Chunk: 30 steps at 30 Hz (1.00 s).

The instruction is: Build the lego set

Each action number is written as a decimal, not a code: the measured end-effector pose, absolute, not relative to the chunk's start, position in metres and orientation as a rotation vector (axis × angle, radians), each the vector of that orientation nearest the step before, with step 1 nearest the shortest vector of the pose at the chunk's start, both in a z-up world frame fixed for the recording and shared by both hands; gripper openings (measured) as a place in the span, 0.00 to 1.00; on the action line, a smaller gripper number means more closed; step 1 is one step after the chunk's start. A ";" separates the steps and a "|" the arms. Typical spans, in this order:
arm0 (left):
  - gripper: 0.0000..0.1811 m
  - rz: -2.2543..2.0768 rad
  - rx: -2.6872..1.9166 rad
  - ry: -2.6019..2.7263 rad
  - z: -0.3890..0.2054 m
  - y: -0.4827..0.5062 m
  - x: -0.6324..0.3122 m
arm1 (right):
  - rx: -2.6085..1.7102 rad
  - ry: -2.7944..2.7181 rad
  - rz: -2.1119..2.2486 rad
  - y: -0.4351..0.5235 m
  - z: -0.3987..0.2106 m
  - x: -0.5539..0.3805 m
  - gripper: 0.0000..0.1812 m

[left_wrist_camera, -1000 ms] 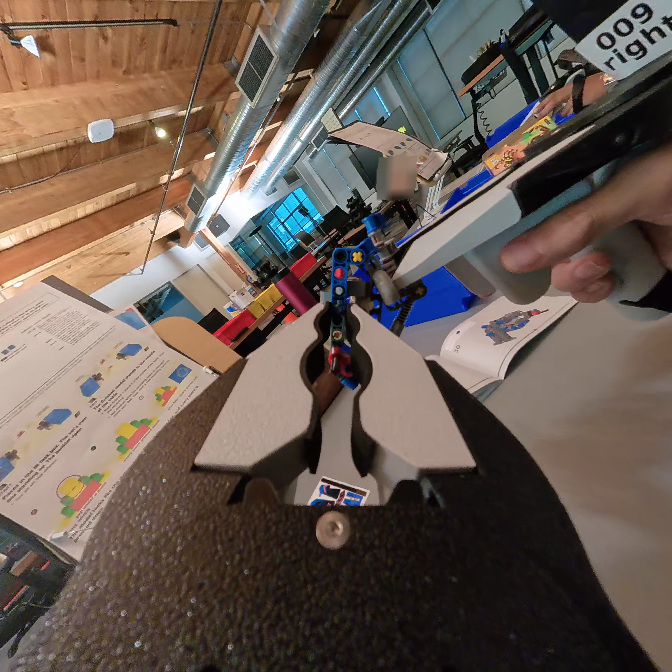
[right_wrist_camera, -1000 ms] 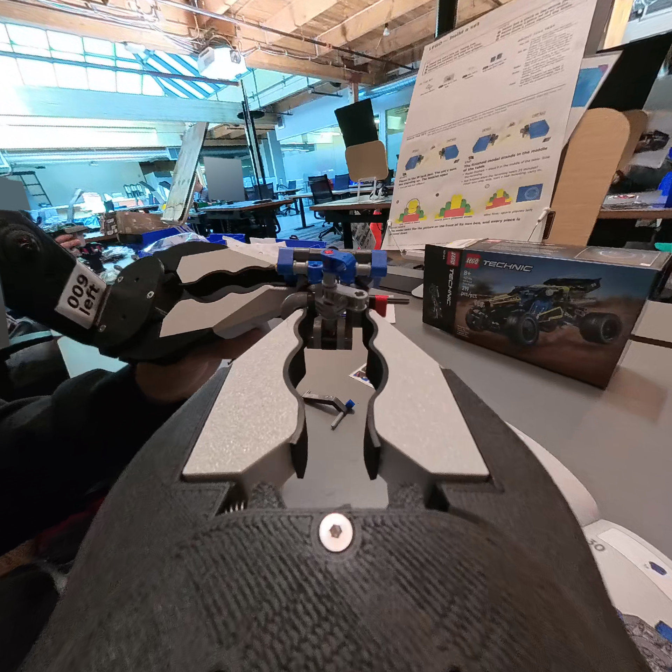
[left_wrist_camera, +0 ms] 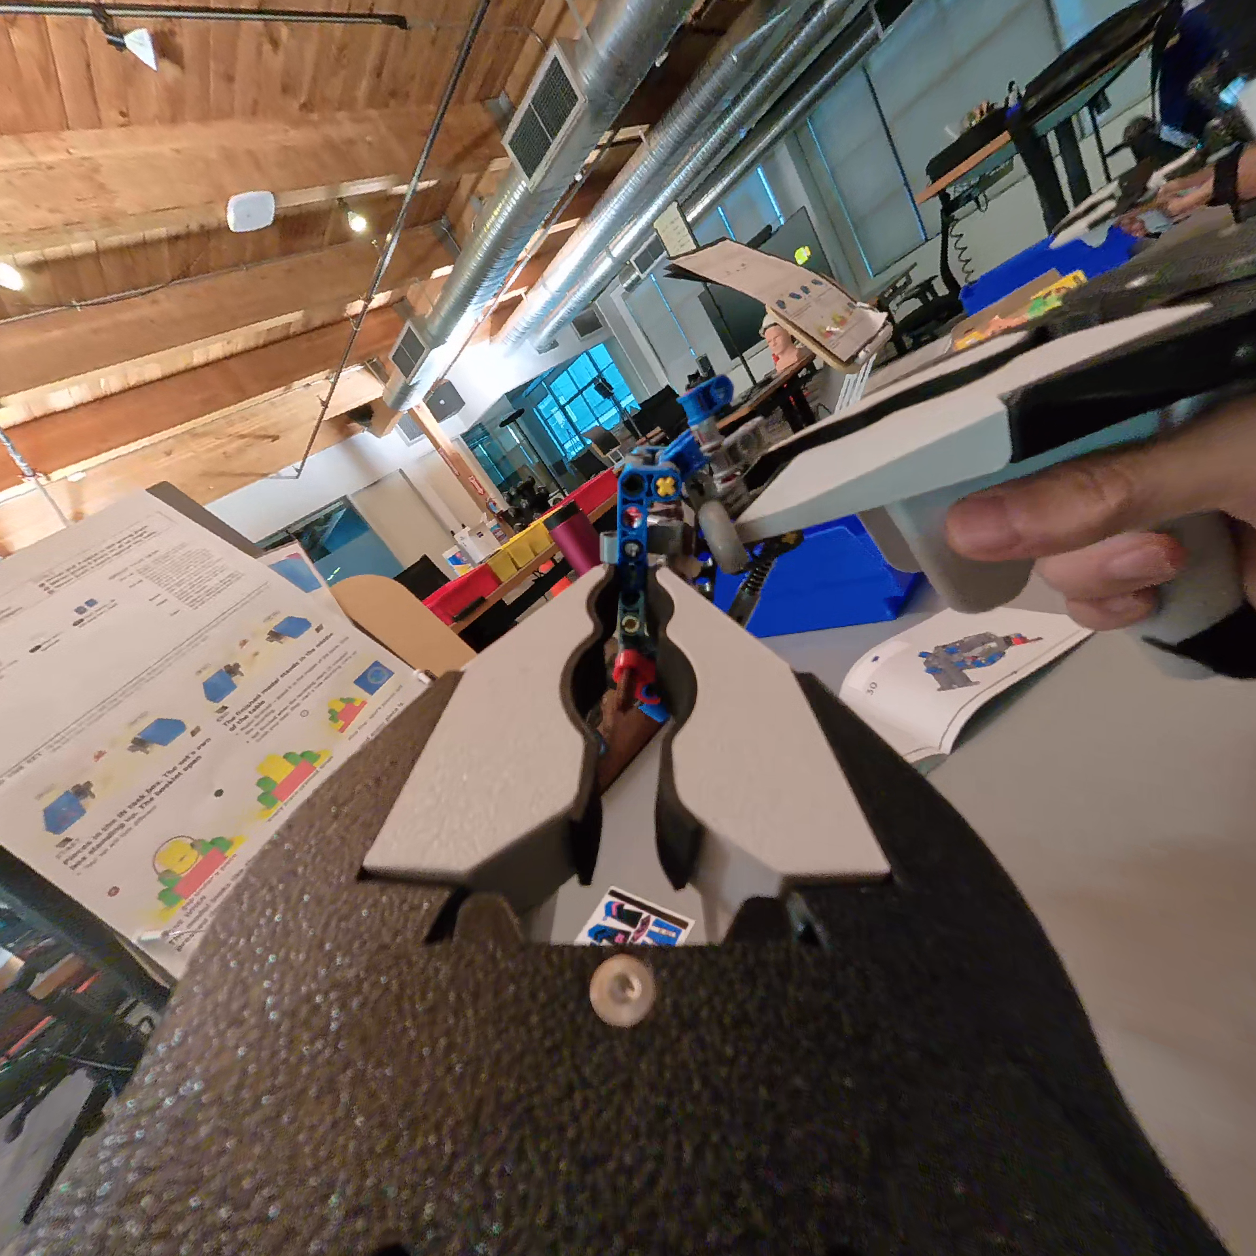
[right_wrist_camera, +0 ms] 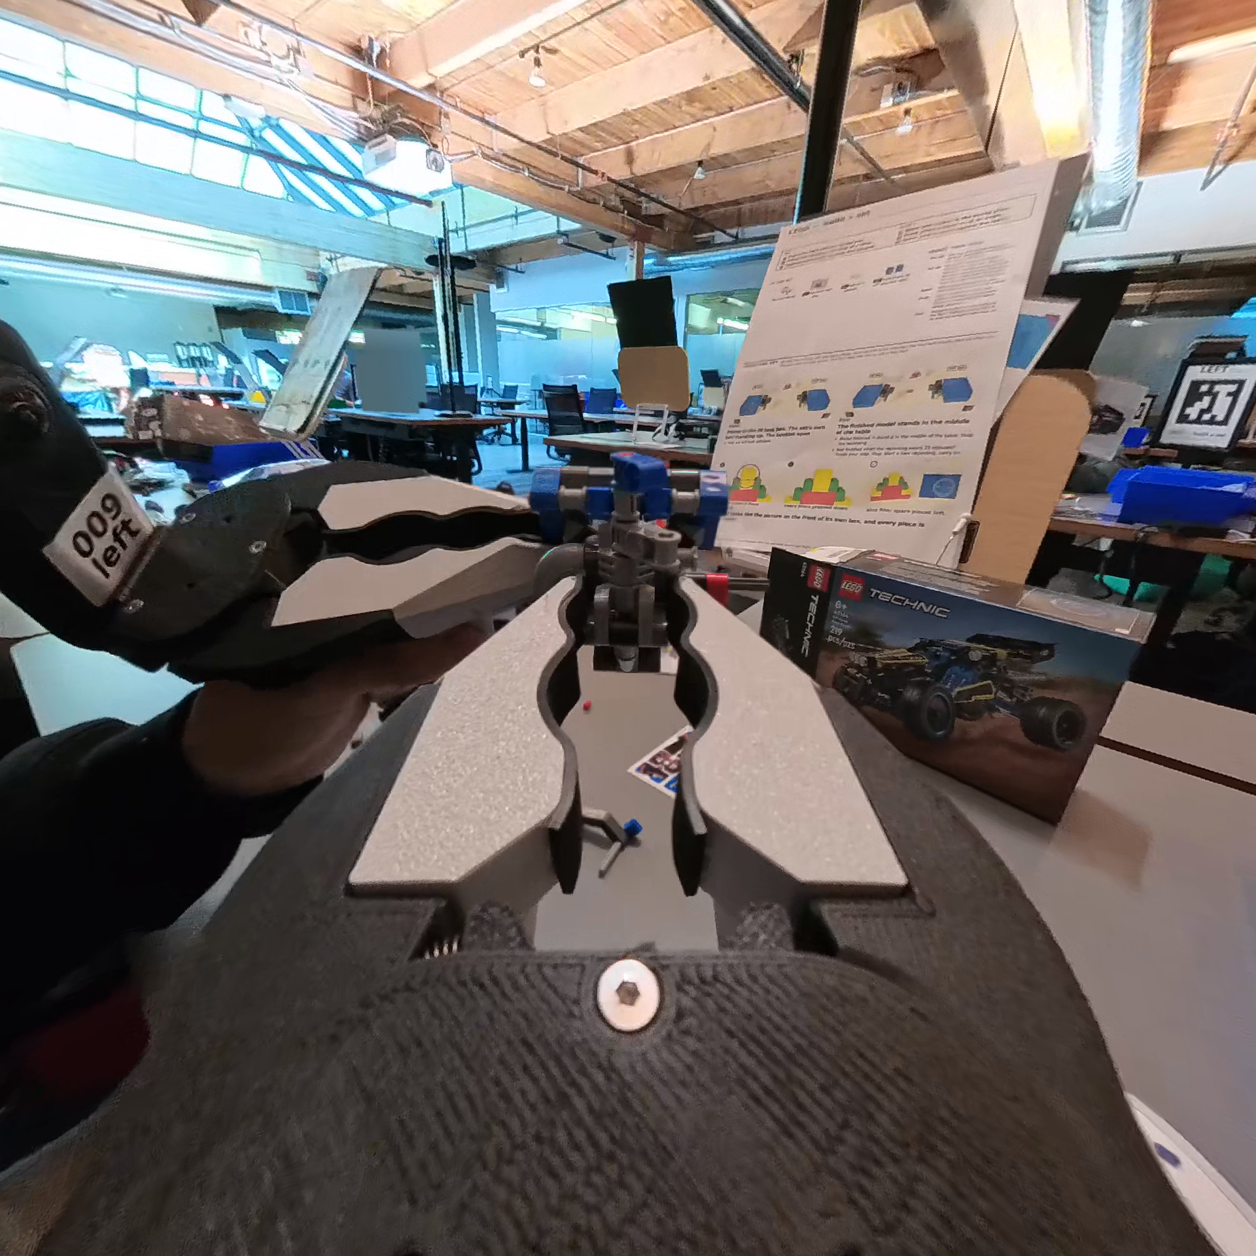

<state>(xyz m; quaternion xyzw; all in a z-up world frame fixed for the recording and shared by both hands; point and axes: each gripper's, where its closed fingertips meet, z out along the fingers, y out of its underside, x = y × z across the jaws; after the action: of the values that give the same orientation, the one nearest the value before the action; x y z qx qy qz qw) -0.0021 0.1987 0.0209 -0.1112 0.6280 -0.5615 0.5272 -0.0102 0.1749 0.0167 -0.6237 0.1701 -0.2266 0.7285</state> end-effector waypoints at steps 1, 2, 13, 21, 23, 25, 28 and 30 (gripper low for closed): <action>0.02 -1.351 -0.279 1.492 0.022 0.200 -0.003 | -1.355 0.373 -0.506 0.176 0.018 -0.011 0.12; 0.02 -1.354 -0.291 1.492 0.023 0.201 -0.003 | -1.340 0.372 -0.515 0.176 0.019 -0.012 0.12; 0.02 -1.408 -0.131 1.442 0.029 0.198 -0.014 | -1.300 0.296 -0.566 0.174 0.024 -0.023 0.12; 0.02 -1.511 -0.025 1.420 0.035 0.191 -0.028 | -1.321 0.239 -0.578 0.167 0.033 -0.031 0.23; 0.02 -1.666 -0.027 1.409 0.039 0.192 -0.033 | -1.303 0.193 -0.552 0.170 0.039 -0.042 0.22; 0.03 -1.856 -0.008 1.410 0.041 0.192 -0.038 | -1.300 0.164 -0.495 0.176 0.042 -0.054 0.22; 0.02 -2.151 0.040 1.409 0.044 0.198 -0.049 | -1.290 0.116 -0.450 0.182 0.048 -0.071 0.21; 0.02 -2.292 0.080 1.393 0.046 0.201 -0.056 | -1.275 0.092 -0.440 0.186 0.052 -0.080 0.19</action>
<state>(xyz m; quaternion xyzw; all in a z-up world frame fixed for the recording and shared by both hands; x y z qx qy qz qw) -0.0557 0.2007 0.0460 0.0291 0.5057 -0.8317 0.2272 -0.0803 0.1860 0.0522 -0.5900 0.0428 -0.2037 0.7801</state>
